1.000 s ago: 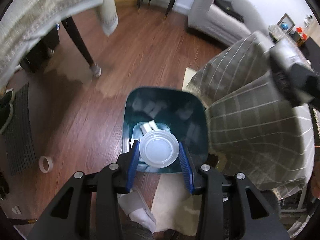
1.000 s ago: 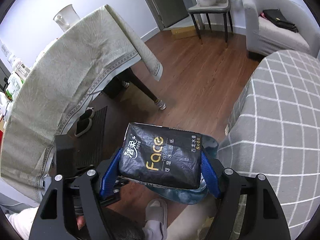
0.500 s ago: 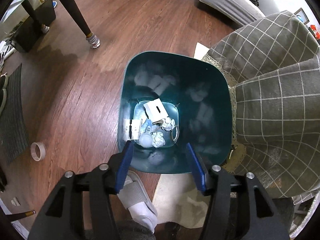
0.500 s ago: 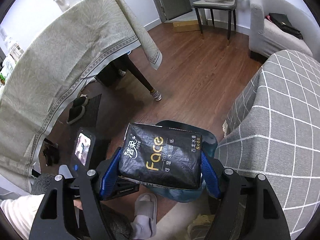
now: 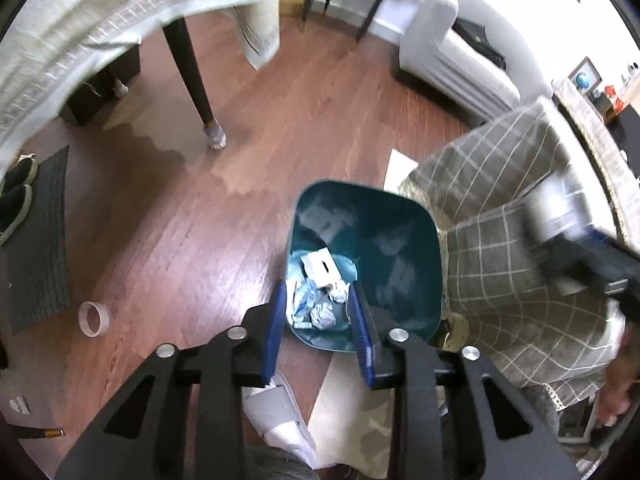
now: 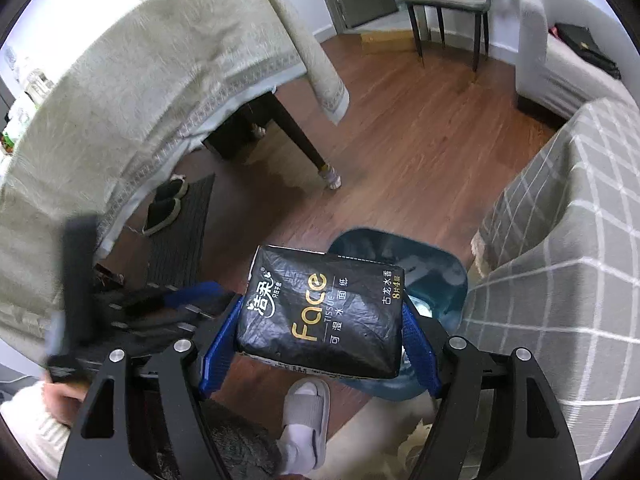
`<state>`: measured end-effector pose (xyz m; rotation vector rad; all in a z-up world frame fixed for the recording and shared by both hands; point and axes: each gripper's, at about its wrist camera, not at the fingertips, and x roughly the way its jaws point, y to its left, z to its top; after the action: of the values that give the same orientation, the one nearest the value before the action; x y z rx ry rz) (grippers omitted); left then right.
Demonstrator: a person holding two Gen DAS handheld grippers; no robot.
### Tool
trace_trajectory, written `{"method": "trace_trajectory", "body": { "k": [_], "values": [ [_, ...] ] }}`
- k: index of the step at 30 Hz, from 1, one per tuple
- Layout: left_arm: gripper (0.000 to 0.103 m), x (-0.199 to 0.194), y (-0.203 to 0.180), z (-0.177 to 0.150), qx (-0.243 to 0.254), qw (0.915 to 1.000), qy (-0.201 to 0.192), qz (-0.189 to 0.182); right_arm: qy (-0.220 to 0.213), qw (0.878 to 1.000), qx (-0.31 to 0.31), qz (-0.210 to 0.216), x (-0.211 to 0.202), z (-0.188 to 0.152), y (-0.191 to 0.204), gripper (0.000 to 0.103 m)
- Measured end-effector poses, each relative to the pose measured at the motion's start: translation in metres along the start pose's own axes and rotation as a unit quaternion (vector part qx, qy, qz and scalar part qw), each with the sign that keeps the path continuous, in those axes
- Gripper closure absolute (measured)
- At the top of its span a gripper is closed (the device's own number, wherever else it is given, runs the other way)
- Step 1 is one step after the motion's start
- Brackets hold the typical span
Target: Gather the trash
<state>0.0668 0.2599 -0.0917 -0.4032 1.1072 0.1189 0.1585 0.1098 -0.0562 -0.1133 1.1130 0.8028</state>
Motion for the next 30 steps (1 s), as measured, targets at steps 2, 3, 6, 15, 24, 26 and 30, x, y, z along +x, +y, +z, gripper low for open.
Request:
{"method": "trace_trajectory", "body": {
  "k": [2, 3, 6, 15, 24, 26, 30],
  "values": [
    [0.074, -0.015, 0.003, 0.001, 0.002, 0.9999, -0.012, 0.0, 0.014, 1.0, -0.002, -0.009, 0.014, -0.004, -0.002, 0.029],
    [0.077, -0.021, 0.003, 0.002, 0.005, 0.9998, -0.017, 0.0, 0.025, 1.0, -0.003, -0.015, 0.024, -0.007, -0.003, 0.029],
    [0.077, -0.039, 0.001, 0.002, 0.013, 0.9994, -0.031, 0.0, 0.045, 0.999, -0.002, -0.028, 0.045, -0.012, -0.008, 0.029],
    [0.077, -0.076, -0.005, -0.008, 0.022, 0.9983, -0.055, 0.001, 0.078, 0.995, 0.004, -0.067, 0.081, -0.019, -0.024, 0.021],
    [0.077, -0.092, -0.008, -0.019, 0.024, 0.9979, -0.06, 0.005, 0.053, 0.997, 0.006, -0.053, 0.049, -0.023, -0.019, 0.02],
    [0.077, -0.096, -0.012, -0.021, 0.025, 0.9977, -0.063, 0.006, 0.04, 0.998, 0.001, -0.049, 0.033, -0.024, -0.015, 0.02],
    [0.063, -0.105, -0.02, -0.025, 0.03, 0.9972, -0.068, 0.002, 0.008, 0.999, 0.0, -0.041, -0.002, -0.024, -0.009, 0.02]
  ]
}}
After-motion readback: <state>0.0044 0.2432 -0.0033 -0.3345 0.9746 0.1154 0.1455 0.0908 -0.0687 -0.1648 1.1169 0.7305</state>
